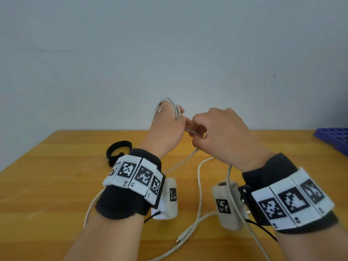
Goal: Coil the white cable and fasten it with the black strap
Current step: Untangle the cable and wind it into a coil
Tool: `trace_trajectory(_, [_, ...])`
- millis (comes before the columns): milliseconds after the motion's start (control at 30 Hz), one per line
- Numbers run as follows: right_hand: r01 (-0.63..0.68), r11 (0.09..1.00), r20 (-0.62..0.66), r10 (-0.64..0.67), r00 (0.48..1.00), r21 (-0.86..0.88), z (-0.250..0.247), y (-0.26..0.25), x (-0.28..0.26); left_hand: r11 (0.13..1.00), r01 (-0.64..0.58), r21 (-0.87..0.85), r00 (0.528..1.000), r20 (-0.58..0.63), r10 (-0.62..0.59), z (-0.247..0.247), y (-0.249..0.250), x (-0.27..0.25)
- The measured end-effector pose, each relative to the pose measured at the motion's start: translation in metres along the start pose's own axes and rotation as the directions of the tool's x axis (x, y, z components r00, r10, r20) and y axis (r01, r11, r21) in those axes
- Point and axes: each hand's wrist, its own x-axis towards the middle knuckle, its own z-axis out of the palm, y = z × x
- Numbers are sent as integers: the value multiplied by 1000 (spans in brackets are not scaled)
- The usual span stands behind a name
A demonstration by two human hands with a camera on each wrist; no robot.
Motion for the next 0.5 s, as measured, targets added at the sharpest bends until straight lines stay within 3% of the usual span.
trace_trajectory(133, [-46,998,-15,45,999,-33,-1,3,-1,995,14,98,990,136,-28,2,4,-4])
trace_trajectory(300, [-87,996,-33,85,996,-37,1,7,-1,991,86,102,963,247,-109,-6,3,-6])
trace_trajectory(400, [-166,986,13,166,986,15,-1,10,-2,993,83,79,969,228,-99,-9,0,-4])
trace_trajectory(500, [-255,964,122,244,962,79,-5,14,-5,997,71,-16,993,97,-69,-12,3,-1])
